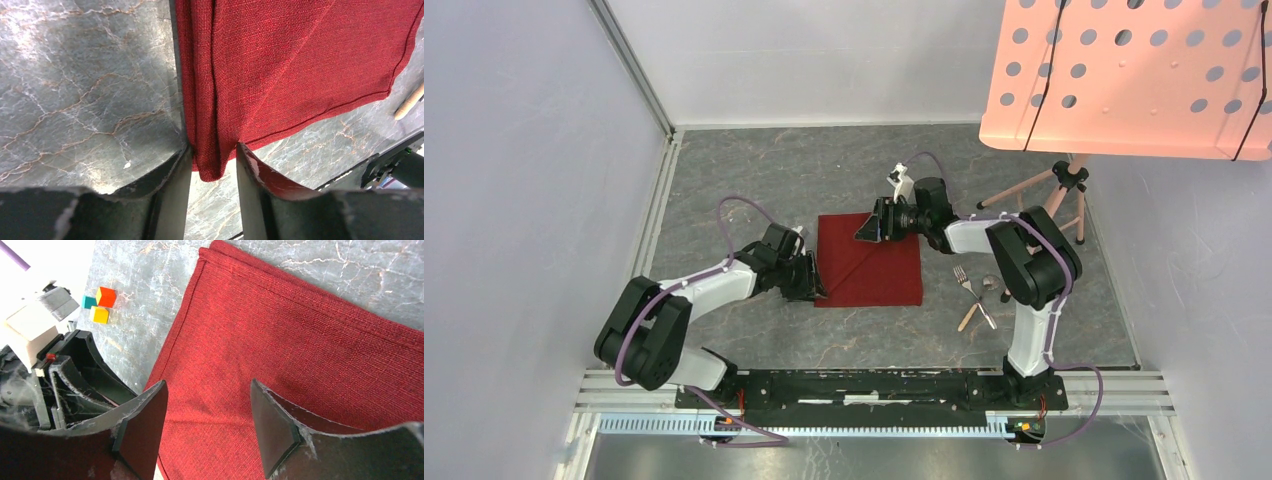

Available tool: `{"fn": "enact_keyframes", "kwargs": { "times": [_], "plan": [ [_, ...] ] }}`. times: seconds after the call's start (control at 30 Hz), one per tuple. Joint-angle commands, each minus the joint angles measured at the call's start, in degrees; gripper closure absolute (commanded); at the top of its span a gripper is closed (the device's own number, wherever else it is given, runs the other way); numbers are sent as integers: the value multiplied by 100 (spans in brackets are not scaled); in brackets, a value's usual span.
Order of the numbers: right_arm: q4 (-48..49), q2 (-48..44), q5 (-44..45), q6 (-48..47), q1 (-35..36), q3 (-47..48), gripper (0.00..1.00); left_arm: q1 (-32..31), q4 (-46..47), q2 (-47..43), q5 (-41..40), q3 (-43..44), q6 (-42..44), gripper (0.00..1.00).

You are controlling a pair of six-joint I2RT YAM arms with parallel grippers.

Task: Fold the napkin into a case and place the utensils inside
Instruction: Smooth out the upper triangle-folded napkin at the center of the board.

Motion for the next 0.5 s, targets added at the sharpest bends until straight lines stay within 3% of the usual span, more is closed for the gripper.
{"fn": "enact_keyframes", "kwargs": {
  "times": [0.0, 0.3, 0.47],
  "plan": [
    [-365, -562, 202, -454, -8, -35, 32, -23, 305, 120, -150, -302, 157, 57],
    [-310, -373, 292, -603, -334, -148, 35, -17, 624, 292, 92, -621, 111, 66],
    [-842, -23, 474, -1075, -324, 313, 36, -45, 1638, 426, 794, -1189, -498, 67]
  ]
}}
